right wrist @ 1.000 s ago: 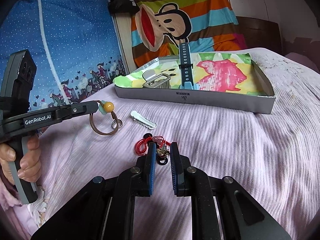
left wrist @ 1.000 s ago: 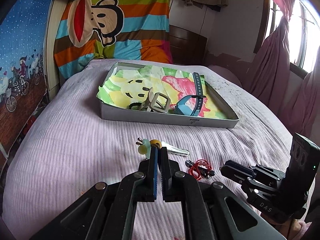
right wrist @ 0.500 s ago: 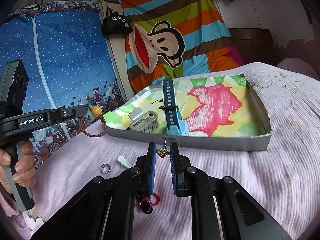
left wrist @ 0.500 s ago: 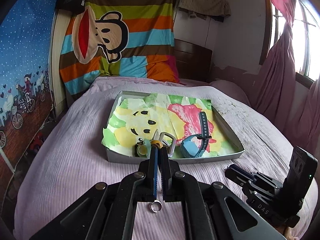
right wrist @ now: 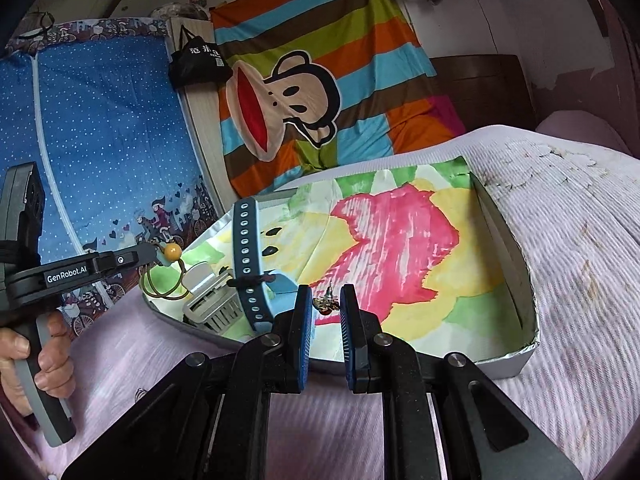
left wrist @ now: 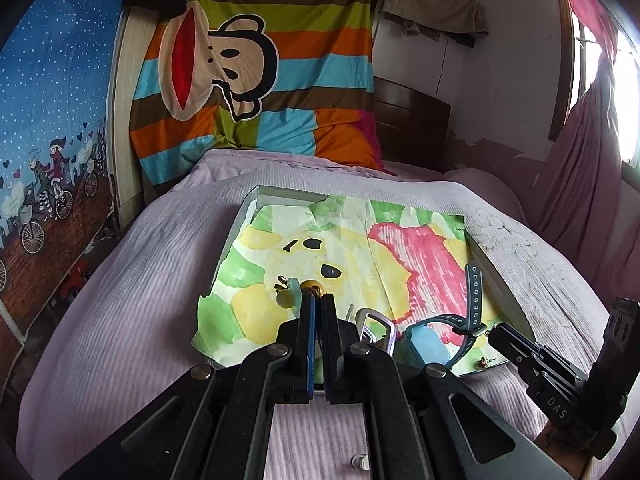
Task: Organize jewelry
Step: 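Carry both cords into the grey tray and open both tools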
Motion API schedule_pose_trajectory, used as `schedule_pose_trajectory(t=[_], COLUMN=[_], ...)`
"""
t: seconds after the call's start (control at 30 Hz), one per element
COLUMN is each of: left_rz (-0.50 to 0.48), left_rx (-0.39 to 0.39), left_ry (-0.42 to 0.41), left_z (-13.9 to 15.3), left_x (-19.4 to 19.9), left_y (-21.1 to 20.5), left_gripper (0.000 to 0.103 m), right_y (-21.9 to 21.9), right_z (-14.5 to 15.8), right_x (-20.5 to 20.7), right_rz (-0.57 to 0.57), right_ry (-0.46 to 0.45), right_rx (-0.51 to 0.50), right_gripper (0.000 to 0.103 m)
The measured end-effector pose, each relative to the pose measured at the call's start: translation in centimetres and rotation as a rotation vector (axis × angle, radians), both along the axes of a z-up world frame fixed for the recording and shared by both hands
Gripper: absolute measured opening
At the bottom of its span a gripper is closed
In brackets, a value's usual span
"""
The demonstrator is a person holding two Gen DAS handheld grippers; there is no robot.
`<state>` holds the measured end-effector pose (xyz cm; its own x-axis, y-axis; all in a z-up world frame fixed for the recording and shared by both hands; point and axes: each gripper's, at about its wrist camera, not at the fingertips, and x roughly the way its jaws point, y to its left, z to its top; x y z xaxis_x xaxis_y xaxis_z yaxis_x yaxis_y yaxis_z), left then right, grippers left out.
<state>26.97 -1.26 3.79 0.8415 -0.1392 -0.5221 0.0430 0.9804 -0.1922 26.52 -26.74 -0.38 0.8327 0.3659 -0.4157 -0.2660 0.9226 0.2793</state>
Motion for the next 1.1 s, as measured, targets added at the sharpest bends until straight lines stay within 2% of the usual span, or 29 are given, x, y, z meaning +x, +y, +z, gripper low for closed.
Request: schedule_pose_trajectory(t=[0.17, 0.4, 0.53, 1.0, 1.1], left_rz=[0.007, 0.005, 0.004, 0.005, -0.004], left_rx=[0.007, 0.019, 0.000, 0.010, 0.003], left_ry=[0.039, 0.102, 0.107, 0.109, 0.099], left_z=[-1.7, -3.7, -3.7, -3.6, -3.6], left_x=[0.7, 0.8, 0.7, 0.7, 0.4], left_y=[0.1, 0.5, 0.9, 0.9, 0.7], left_gripper=[0.003, 0.003, 0.003, 0.004, 0.009], right_y=[0.5, 0.9, 1.1, 1.1, 1.0], right_z=[-1.0, -1.3, -1.3, -1.5, -1.4], right_x=[1.8, 2.1, 2.2, 2.0, 1.9], right_rz=[0.011, 0.009, 0.004, 0.007, 0.009], right_ry=[0.074, 0.094, 0.100, 0.106, 0.103], right_rx=[-0.021, -0.057, -0.078, -0.083, -0.075], right_gripper=[0.013, 0.013, 0.013, 0.013, 0.014])
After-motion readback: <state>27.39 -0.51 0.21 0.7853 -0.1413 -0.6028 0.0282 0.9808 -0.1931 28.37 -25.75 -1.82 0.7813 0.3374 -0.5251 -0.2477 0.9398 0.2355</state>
